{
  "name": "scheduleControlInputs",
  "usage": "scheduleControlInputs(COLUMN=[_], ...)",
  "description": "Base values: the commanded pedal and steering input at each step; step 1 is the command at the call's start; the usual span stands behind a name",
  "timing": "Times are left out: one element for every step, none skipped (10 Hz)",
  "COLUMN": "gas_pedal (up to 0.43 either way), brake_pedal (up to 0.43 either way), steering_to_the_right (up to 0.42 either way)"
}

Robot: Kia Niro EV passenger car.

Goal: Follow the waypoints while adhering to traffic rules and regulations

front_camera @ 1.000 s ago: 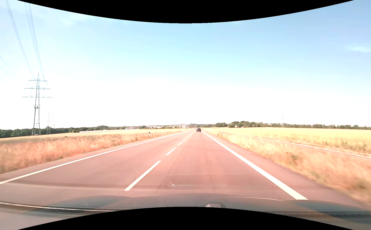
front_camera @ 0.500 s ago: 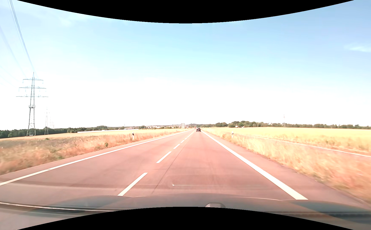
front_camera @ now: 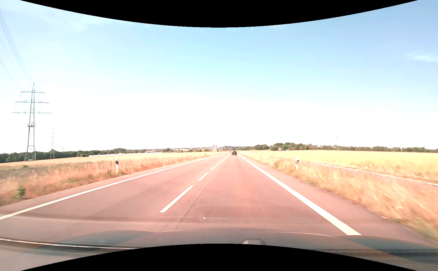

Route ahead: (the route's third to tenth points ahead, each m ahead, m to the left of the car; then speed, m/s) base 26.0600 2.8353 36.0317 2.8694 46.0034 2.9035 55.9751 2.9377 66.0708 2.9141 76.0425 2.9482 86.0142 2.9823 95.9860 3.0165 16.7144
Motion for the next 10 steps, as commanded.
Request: scheduleControlInputs(gas_pedal=[0.311,0.311,0.311,0.311,0.311,0.311,0.311,0.311,0.311,0.311], brake_pedal=[0.0,0.0,0.0,0.0,0.0,0.0,0.0,0.0,0.0,0.0], steering_to_the_right=[-0.004,-0.004,-0.004,-0.004,-0.004,-0.004,-0.004,-0.004,-0.004,-0.004])
